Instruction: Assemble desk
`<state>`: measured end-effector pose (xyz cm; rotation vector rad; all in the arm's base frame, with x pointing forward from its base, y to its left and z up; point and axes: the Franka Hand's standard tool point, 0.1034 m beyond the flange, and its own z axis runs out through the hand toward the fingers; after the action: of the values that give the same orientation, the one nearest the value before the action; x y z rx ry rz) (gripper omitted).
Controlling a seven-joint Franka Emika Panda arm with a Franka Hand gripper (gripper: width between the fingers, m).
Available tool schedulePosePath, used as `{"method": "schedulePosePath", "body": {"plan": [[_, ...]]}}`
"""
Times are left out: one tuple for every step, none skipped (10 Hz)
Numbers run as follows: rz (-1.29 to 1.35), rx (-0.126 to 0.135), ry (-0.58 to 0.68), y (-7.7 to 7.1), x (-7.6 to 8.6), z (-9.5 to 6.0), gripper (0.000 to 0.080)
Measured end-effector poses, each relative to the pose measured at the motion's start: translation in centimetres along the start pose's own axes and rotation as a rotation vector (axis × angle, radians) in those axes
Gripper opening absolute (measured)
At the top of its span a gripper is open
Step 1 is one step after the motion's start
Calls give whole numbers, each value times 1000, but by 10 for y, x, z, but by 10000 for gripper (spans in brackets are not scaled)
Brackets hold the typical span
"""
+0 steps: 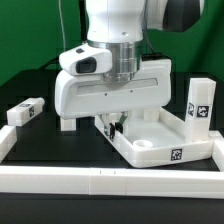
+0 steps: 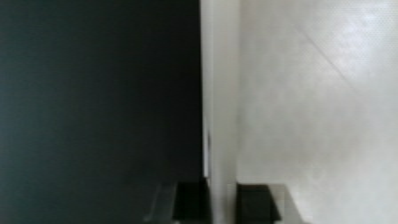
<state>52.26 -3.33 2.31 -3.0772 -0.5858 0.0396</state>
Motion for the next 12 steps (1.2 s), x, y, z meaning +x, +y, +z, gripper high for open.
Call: {"method": "schedulePosePath", "body": {"plan": [[-71,-3,-3,1,-1,0,60],[-122,-6,-6,2,-1,0,60],[-176,-10,-10,2,1,0,60],[-254,-26,-13,3,8,0,60],[-323,-41,-15,5,17,-1,60],[-409,-57,-19,5,26,-1,60],[-489,-66,-20,1,34,-3,60],[-599,-70,-22,-1,38,-4,60],[-705,-74,-30,0,38,-5,60],[-725,-74,-34,2,36,-4,60],[-766,-78,-41,3,35,-4,60],[-848,-83,-52,5,34,-4,60]]}}
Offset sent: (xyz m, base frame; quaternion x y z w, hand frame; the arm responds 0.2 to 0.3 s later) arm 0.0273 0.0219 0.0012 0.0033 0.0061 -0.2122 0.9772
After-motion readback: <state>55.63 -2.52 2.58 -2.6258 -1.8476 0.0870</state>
